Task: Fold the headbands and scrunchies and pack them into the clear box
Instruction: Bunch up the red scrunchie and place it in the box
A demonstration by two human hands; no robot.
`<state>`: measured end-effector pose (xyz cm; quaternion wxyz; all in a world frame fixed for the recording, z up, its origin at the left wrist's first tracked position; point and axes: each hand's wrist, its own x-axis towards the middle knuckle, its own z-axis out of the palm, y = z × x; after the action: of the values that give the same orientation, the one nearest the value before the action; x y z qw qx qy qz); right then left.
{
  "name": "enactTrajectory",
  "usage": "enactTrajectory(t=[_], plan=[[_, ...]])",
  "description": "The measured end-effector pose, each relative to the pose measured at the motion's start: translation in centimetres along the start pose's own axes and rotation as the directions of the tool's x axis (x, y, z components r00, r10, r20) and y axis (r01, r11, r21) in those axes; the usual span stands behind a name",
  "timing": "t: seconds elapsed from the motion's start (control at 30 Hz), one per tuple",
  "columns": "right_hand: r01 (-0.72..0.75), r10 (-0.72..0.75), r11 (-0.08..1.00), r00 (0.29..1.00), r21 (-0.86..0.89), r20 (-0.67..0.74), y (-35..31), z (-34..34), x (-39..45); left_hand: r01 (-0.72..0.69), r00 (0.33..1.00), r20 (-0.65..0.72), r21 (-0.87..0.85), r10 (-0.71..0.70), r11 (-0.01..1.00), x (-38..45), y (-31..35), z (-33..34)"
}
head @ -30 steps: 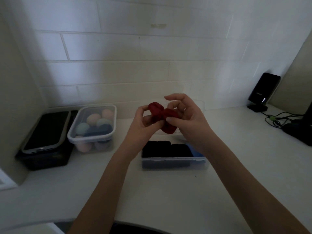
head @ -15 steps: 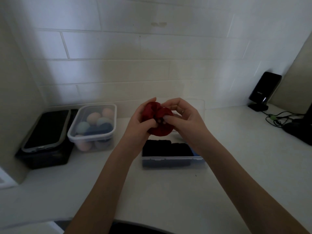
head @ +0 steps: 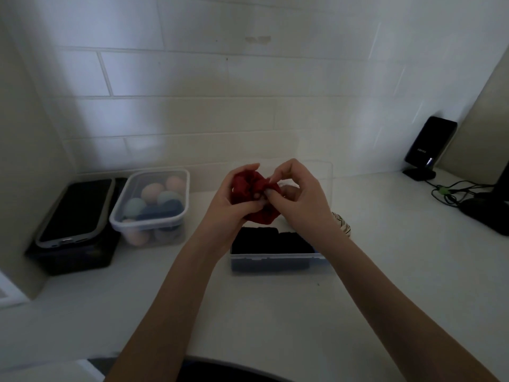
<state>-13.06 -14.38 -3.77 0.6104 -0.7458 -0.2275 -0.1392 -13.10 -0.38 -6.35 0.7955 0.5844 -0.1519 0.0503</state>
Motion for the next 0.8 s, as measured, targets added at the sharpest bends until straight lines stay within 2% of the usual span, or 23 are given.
enactTrajectory(t=[0.23,0.33,0.4,0.5,0.57,0.63,0.7,0.8], plan=[[0.092,-0.101,0.980,0.994,-0.174,-0.045,-0.1,0.2,-0.2,-0.018,0.999,-0.031,0.051,0.020,0.999,0.1,-0.3,-0.2],[0.081,-0.103,0.980,0.988,-0.184,-0.111,-0.1,0.1,0.0,-0.012,1.000,-0.019,0.061,0.013,0.998,0.0,-0.2,-0.1],[0.024,-0.045,0.988,0.990,-0.155,-0.135,0.1,-0.4,0.3,0.008,1.000,0.008,0.051,-0.008,0.999,0.0,0.0,0.1],[-0.144,0.141,0.988,0.988,-0.048,-0.060,0.5,-0.6,0.5,0.039,0.998,0.053,0.078,-0.043,0.996,-0.1,0.2,0.2],[-0.211,0.211,0.977,0.977,0.023,0.010,0.7,-0.4,0.4,0.049,0.996,0.074,0.097,-0.057,0.994,-0.2,0.3,0.2],[-0.187,0.184,0.980,0.982,0.071,0.043,0.5,-0.2,0.3,0.066,0.993,0.097,0.088,-0.074,0.994,-0.3,0.4,0.1],[-0.116,0.115,0.993,0.993,0.036,0.034,0.3,-0.3,0.2,0.057,0.994,0.090,0.115,-0.067,0.992,-0.6,0.5,-0.1],[-0.081,0.082,0.997,0.993,-0.012,0.081,0.2,-0.7,0.3,0.016,1.000,0.022,0.258,-0.023,0.966,-1.3,1.0,-0.9]])
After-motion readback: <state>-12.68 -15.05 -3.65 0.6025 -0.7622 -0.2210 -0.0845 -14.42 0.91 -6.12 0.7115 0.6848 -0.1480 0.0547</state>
